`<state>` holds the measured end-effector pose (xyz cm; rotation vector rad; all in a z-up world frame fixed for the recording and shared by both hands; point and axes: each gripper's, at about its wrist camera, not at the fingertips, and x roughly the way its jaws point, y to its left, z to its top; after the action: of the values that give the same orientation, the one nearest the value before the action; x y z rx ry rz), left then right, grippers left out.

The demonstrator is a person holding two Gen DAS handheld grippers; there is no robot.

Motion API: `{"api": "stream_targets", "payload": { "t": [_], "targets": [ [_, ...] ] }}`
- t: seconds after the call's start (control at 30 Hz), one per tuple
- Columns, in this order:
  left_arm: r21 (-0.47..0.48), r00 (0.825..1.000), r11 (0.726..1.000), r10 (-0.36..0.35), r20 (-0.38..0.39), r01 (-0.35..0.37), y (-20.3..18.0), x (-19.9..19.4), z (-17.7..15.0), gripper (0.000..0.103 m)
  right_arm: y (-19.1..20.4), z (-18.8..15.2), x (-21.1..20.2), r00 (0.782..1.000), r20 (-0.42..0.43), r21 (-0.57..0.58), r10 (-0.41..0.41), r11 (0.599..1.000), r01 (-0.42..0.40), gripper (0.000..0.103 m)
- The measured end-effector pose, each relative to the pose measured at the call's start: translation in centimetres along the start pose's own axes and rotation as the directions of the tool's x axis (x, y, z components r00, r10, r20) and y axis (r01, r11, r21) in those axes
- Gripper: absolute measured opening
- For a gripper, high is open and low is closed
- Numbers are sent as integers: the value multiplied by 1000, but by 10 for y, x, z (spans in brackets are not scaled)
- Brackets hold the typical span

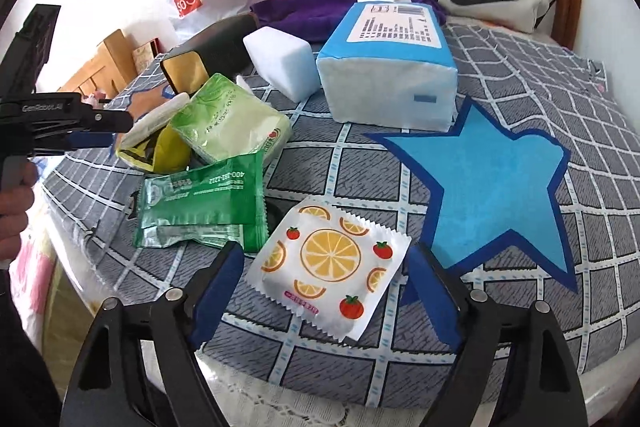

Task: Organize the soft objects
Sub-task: 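Grasp the orange-print snack packet with the right tool while the left tool approaches the mesh bag, then grasp the white mesh bag with the left tool while the right tool holds the packet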

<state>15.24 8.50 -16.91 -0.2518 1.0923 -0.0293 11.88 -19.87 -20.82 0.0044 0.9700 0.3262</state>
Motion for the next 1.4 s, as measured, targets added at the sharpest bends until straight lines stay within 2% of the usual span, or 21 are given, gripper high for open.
{"api": "stream_targets", "payload": {
  "t": [0.07, 0.2, 0.27, 0.5, 0.63, 0.77, 0.83, 0.87, 0.9, 0.97, 1.03, 1.2, 1.23, 1.3, 1.37, 1.4],
  "targets": [
    [-2, 1000, 1000, 6, 3, -6, 4, -1, -3, 60, 1, -1, 0, 999, 10, -34, -52, 998, 52, 68],
    [-10, 1000, 1000, 11, -3, -11, 10, 1, -10, 60, 1, -6, -3, 997, 29, -77, -72, 994, 74, 58],
    [-10, 1000, 1000, 16, -10, -16, 11, 3, -12, 60, -3, -8, -5, 996, 37, -76, -78, 994, 80, 49],
    [10, 999, 999, 34, 4, -34, 9, 4, -15, 60, -8, -9, -6, 996, 60, -93, -71, 993, 77, 44],
    [26, 1000, 1000, 12, 21, -12, 7, 4, -15, 60, -9, -3, -2, 995, 68, -99, -77, 992, 83, 42],
    [47, 999, 999, -5, 44, 3, 3, 3, -13, 60, -10, 1, 0, 994, 74, -99, -80, 991, 87, 33],
    [60, 998, 998, -13, 54, 10, -1, 3, -11, 60, -12, 3, 1, 995, 73, -92, -73, 993, 79, 32],
    [66, 998, 998, -20, 58, 16, -4, 4, -9, 62, -12, 3, 1, 995, 74, -94, -71, 993, 77, 31],
    [76, 998, 997, -25, 60, 20, -7, 6, -7, 69, -12, 3, 1, 995, 75, -95, -69, 993, 76, 31],
    [101, 997, 995, -17, 69, 10, -13, 10, -3, 73, -14, 4, 1, 995, 76, -89, -65, 993, 72, 30],
    [128, 998, 992, 10, 68, -19, -20, 19, 2, 73, -15, 3, 1, 995, 76, -86, -59, 994, 66, 29],
    [111, 998, 993, 34, 44, -39, -18, 41, 11, 73, -15, 3, 1, 996, 70, -101, -50, 993, 57, 29],
    [93, 998, 995, 27, 60, -33, -15, 40, 12, 70, -15, 3, 1, 996, 72, -102, -50, 993, 57, 29],
    [65, 996, 998, 17, 84, -22, -8, 35, 14, 51, -15, 2, 1, 996, 72, -97, -47, 994, 54, 29],
    [53, 995, 999, -2, 95, -3, -3, 30, 15, 48, -17, 3, 1, 997, 68, -84, -37, 996, 43, 29],
    [54, 995, 999, -7, 99, 1, 0, 27, 15, 37, -18, 4, 1, 997, 66, -78, -33, 996, 38, 29]
  ]
}}
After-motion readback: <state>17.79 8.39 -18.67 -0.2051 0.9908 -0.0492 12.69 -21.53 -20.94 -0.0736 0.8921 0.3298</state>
